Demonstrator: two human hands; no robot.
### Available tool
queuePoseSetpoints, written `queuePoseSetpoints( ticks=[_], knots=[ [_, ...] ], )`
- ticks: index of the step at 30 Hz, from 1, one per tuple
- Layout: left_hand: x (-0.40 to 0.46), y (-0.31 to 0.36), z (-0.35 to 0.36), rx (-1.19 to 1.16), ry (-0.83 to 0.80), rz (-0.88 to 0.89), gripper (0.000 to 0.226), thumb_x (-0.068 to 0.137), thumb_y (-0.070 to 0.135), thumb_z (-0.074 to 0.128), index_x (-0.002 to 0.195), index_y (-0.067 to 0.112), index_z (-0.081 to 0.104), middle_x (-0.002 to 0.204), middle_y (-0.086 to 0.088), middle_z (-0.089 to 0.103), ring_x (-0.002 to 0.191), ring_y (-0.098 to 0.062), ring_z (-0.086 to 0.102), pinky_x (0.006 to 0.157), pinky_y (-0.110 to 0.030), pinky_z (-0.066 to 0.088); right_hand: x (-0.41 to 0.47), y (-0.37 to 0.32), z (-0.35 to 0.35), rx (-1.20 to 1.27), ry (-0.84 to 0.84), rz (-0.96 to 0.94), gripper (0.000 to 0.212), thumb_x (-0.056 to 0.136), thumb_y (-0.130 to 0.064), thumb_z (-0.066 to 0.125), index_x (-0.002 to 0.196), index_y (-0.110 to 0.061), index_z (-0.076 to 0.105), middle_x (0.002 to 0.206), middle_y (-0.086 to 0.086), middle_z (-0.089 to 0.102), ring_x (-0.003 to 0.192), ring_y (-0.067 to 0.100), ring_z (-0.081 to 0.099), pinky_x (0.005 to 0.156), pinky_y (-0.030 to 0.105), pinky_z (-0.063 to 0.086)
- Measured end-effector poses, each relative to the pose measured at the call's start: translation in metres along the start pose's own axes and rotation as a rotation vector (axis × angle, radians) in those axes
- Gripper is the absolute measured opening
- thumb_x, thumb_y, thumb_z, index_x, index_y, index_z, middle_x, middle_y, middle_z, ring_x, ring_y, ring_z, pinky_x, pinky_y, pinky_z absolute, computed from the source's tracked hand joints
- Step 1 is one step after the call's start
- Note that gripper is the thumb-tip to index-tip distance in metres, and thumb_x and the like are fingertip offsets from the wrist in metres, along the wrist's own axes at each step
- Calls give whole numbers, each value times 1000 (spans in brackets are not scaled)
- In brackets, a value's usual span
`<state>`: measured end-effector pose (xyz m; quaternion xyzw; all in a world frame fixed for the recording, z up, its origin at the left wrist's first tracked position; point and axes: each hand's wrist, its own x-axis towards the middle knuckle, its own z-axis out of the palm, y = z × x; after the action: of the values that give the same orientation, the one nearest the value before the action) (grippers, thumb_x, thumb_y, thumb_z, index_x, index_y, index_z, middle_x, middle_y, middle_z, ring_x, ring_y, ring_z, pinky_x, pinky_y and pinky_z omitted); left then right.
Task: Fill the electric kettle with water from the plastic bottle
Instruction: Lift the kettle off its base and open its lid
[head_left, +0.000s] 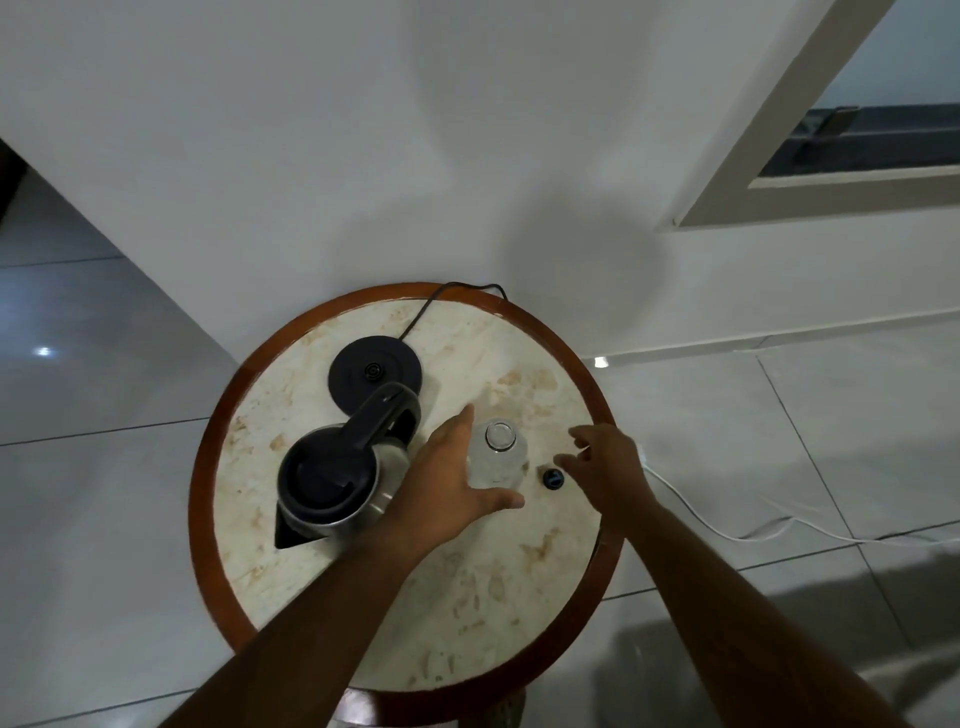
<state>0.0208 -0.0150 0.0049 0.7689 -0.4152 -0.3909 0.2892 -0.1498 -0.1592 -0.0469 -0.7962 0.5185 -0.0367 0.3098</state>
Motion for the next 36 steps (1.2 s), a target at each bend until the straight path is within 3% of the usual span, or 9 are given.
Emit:
queuePoseSetpoints(
  ticks=[4,7,10,17,22,25,28,31,36],
  knots=[
    [-27,19,-33,51,88,32,110,69,50,82,154,19,19,162,-1,21,147,-17,20,111,-24,19,-5,-49,-37,-13,96,-134,39,81,-26,72,114,-8,64,102,8,67,77,9,54,73,21,39],
    [-56,21,-66,45,308,83,93,71,50,80,148,21,38,154,1,38,141,-15,34,113,-32,34,-17,-99,-56,34,137,-251,32,82,-25,72,108,-8,67,94,6,69,76,12,59,73,23,44],
    [-77,2,-95,72,468,45,91,68,63,75,145,31,37,152,7,41,136,-13,39,105,-28,35,-30,-155,-53,-7,87,-394,28,85,-27,68,109,-12,65,96,3,64,80,10,57,74,17,40],
    [-85,-65,-97,14,334,-226,125,49,68,84,150,30,23,155,7,35,141,-16,33,108,-26,27,-52,-235,1,-151,-169,-532,28,86,-32,64,105,-13,61,107,6,57,95,20,58,82,29,49],
    [-82,-95,-87,-202,294,-119,100,42,67,87,129,50,39,124,29,55,118,-1,54,94,-14,46,-50,-238,27,-399,-191,-605,36,79,-51,62,96,-19,58,98,-1,53,91,17,50,76,30,48],
    [-77,-104,-86,-212,306,-95,100,49,61,86,133,49,35,118,40,46,110,15,49,82,4,36,-47,-241,34,-513,-165,-636,40,77,-55,61,98,-22,57,101,-3,50,95,18,49,77,34,49],
    [-74,-108,-87,-204,322,-56,92,50,57,87,117,73,26,106,55,40,102,36,36,75,10,29,-44,-242,42,-538,-254,-612,49,80,-52,59,116,-21,52,120,-2,49,103,21,53,83,37,51],
    [-74,-109,-87,-207,320,-53,95,51,54,87,109,83,18,105,63,36,102,39,32,72,11,29,-41,-242,47,-531,-307,-614,50,84,-47,57,123,-18,48,125,1,51,102,20,57,85,33,51],
    [-75,-113,-86,-224,318,-62,91,52,61,84,115,77,20,109,54,39,101,31,41,76,9,32,-36,-245,47,-504,-345,-645,38,86,-39,56,116,-15,52,115,3,57,98,19,58,87,29,50]
  ],
)
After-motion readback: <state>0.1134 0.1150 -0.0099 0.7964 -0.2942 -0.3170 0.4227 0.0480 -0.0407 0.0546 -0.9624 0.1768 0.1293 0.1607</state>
